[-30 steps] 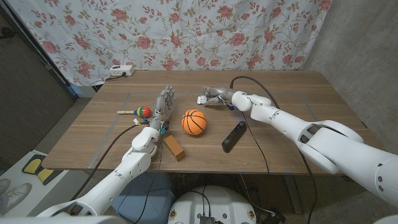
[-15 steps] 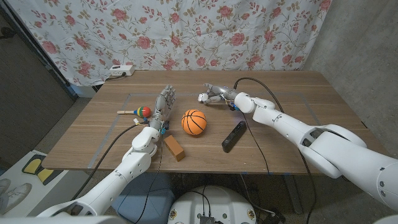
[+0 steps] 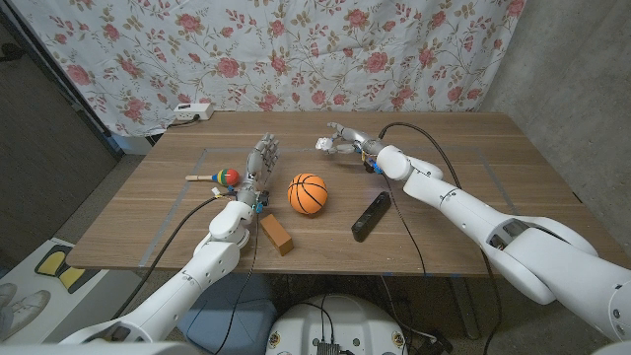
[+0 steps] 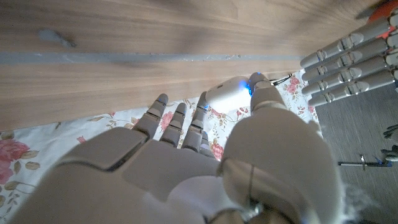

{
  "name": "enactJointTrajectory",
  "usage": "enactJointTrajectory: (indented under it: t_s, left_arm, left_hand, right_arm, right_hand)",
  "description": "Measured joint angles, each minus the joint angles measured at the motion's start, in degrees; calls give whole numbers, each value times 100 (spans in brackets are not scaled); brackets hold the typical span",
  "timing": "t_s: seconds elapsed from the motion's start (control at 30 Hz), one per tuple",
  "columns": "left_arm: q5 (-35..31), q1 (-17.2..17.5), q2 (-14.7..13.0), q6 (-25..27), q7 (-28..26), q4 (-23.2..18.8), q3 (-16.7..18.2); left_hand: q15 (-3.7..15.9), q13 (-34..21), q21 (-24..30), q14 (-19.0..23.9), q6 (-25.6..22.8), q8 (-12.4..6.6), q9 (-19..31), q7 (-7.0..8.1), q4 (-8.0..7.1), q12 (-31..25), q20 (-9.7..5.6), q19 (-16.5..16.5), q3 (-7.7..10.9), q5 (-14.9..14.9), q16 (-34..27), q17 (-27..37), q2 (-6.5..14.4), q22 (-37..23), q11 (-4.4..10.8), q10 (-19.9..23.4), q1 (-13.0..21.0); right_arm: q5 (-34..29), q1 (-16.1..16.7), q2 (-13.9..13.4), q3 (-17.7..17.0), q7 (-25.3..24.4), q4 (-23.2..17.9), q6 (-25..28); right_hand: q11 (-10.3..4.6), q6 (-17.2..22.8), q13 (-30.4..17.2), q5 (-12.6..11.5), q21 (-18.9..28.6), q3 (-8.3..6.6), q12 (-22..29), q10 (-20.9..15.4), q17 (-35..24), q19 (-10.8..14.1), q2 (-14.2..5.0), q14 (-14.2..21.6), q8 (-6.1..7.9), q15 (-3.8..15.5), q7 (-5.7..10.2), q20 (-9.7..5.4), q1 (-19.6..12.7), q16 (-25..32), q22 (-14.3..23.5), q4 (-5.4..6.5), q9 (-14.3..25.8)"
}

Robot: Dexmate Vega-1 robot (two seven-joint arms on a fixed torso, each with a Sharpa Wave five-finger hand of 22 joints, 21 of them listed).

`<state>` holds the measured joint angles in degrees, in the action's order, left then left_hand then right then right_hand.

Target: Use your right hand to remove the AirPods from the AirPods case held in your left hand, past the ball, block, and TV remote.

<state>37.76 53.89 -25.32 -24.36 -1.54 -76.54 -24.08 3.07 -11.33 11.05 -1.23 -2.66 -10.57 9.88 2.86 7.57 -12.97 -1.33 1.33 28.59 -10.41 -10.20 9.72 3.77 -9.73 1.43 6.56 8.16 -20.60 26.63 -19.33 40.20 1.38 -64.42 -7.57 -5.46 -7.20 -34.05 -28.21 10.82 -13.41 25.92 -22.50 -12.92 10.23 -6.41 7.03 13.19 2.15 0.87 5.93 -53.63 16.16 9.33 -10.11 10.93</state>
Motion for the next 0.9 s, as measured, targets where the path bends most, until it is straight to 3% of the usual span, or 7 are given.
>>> enactJointTrajectory:
  t_s: [0.27,0.77,0.8,0.9]
  left_arm:
    - [-34,-32,33,-33,-3,-16,0]
    - [20,-68,96,-105,64,-175,17]
    - [23,-66,98,-112,67,-191,19]
    - [30,-40,98,-132,74,-280,29]
  left_hand:
    - [0,0,0,0,0,0,0,0,0,0,0,0,0,0,0,0,0,0,0,0,0]
    - [0,0,0,0,0,0,0,0,-24,0,0,0,-24,0,0,31,0,0,31,31,0]
    - [0,0,0,0,0,0,0,0,-24,0,0,0,-24,0,0,31,0,0,32,31,0]
    - [0,0,0,0,0,0,0,0,-24,0,0,0,-24,0,0,30,0,0,31,31,0]
  right_arm:
    - [398,305,-184,-263,29,-855,399]
    - [1223,685,-412,-723,53,-1746,812]
    - [1232,695,-416,-733,52,-1762,815]
    - [1400,772,-440,-820,32,-1892,868]
  right_hand:
    - [62,26,-53,-1,0,0,48,-62,0,61,47,51,0,7,-26,-20,32,0,0,0,0]
    - [71,96,-62,-86,0,-15,69,-72,-28,111,96,99,-49,18,46,-31,31,0,0,-14,1]
    - [72,96,-62,-87,0,-95,69,-72,-28,110,98,122,-49,-4,46,-31,42,0,0,65,0]
    - [71,96,-62,-88,0,-118,104,-71,-28,131,127,148,-70,7,46,-10,74,0,0,88,0]
